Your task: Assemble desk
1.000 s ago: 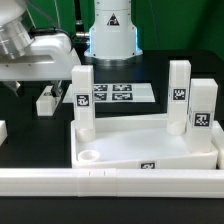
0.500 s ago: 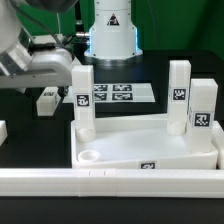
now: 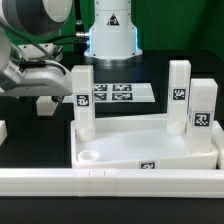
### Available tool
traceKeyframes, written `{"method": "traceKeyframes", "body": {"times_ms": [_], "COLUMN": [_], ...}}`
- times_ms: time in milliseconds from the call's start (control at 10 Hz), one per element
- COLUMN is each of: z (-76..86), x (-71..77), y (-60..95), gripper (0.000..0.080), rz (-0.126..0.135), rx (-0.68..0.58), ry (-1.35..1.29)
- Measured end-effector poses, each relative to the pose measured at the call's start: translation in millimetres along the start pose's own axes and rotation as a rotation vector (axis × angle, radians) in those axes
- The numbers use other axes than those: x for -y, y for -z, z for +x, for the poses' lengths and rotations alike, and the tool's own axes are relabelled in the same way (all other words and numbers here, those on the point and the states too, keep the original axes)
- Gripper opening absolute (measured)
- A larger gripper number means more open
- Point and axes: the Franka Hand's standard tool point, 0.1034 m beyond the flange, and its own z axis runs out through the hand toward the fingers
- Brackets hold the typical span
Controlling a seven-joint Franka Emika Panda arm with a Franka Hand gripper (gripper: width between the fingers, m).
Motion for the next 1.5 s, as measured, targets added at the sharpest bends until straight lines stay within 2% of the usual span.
{"method": "traceKeyframes", "body": {"times_ms": [100, 200, 300, 800, 900, 1100, 1200, 1500], "z": [0.6, 3.4, 4.4, 2.3, -0.4, -3.7, 2.0, 5.2], "x": [-1.7, -5.8, -5.6, -5.4, -7.0, -8.9, -9.0, -5.2], "y": [-0.1, -0.7, -2.0, -5.6, -7.9, -12.1, -12.7, -13.7], "gripper": [0.0648, 0.0648, 0.0648, 0.0648, 0.0648, 0.0648, 0.0648, 0.0648], "rz": [-0.014, -0.067, -0.082, -0.075, -0.068, -0.047, -0.053, -0.059], "rx": [0.000, -0.001, 0.001, 0.030, 0.055, 0.185, 0.205, 0.194], "ry": [0.004, 0.022, 0.027, -0.005, -0.010, -0.027, -0.028, -0.035]}}
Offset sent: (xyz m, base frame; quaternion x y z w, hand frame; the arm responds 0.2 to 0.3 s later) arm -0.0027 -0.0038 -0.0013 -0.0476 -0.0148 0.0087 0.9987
